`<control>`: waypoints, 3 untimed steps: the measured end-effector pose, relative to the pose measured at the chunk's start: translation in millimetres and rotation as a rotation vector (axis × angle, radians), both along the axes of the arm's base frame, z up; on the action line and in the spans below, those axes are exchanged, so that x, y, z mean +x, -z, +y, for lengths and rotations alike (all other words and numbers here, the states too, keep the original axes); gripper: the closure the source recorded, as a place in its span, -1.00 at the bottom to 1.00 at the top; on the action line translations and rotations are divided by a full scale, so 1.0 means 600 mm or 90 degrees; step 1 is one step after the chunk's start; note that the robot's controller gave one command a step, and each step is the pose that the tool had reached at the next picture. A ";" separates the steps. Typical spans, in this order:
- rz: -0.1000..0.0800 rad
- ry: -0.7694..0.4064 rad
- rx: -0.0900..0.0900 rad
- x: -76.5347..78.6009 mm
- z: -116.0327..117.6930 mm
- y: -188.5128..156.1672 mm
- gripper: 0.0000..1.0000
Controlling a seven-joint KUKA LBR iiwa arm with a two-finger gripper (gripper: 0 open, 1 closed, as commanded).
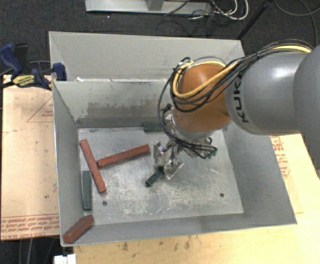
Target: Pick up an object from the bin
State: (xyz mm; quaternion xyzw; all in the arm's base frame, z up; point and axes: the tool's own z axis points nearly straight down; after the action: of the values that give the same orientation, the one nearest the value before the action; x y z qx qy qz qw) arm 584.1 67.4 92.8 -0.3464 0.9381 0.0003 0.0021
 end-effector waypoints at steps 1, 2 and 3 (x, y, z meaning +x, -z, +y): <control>0.000 0.001 0.000 0.001 0.001 -0.018 1.00; 0.001 0.001 0.000 0.000 0.001 -0.039 1.00; 0.001 0.001 0.000 0.000 0.001 -0.059 1.00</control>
Offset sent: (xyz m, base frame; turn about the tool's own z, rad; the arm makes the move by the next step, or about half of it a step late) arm 0.0001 0.0001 0.0525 0.0000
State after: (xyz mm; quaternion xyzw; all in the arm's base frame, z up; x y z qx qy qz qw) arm 584.3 68.0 128.1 -0.3458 0.9383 0.0004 0.0014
